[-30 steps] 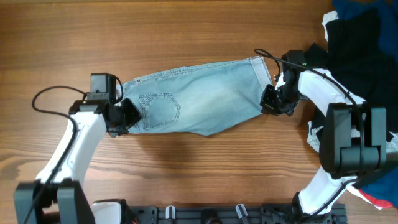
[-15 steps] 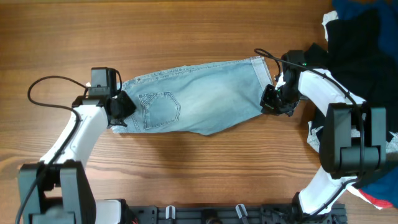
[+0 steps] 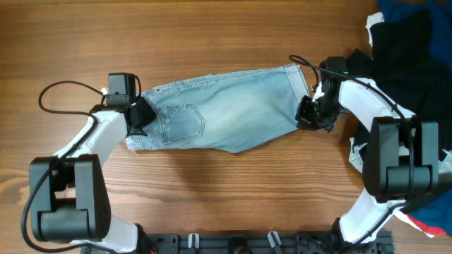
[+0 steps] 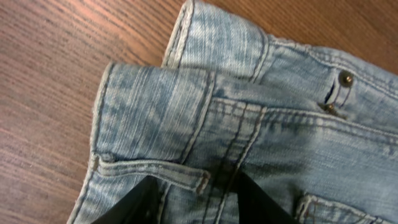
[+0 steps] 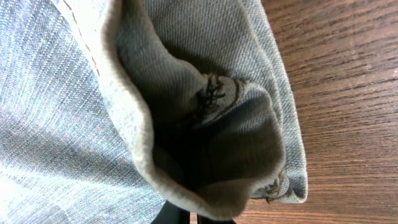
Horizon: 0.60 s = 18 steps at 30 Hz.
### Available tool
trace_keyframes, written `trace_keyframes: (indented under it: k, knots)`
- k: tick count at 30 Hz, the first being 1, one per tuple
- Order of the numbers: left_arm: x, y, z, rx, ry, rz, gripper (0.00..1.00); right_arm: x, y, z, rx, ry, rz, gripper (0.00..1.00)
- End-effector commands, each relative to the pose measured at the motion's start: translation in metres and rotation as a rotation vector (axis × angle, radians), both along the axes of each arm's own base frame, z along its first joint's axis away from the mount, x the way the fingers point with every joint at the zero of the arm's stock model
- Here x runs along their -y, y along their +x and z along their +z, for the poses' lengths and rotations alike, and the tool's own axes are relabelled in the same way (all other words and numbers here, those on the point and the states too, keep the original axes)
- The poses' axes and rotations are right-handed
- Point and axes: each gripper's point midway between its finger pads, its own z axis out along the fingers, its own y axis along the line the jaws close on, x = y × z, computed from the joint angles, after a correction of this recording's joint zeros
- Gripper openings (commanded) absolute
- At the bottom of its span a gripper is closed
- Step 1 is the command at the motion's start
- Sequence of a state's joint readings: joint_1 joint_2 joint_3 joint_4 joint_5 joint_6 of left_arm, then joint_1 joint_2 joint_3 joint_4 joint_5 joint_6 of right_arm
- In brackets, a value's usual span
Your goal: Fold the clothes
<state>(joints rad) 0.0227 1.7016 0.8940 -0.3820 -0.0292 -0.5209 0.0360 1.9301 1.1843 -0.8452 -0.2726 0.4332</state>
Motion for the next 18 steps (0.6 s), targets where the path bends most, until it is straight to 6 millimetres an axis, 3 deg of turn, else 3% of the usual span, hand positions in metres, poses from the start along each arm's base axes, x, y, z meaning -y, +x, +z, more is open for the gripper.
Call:
trace_keyframes:
  k: [1, 6, 12, 15, 18]
  knots:
    - [0.003, 0.003, -0.008, -0.018, -0.027, -0.093, 0.49, 0.007, -0.011, -0.012, -0.047, -0.043, -0.008, 0.04]
    - [-0.002, 0.008, 0.034, -0.035, -0.010, -0.142, 0.59, 0.007, -0.011, -0.012, -0.047, -0.042, -0.007, 0.04]
    - [-0.017, -0.011, 0.079, -0.042, -0.012, -0.097, 0.65, 0.007, -0.011, -0.012, -0.040, -0.041, 0.014, 0.04]
    - [-0.029, -0.022, 0.083, -0.064, -0.020, -0.052, 0.69, 0.007, -0.010, -0.012, -0.038, -0.041, 0.014, 0.04]
    - [-0.038, -0.033, 0.072, -0.109, -0.030, -0.016, 0.77, 0.007, -0.009, -0.012, -0.034, -0.041, 0.013, 0.04]
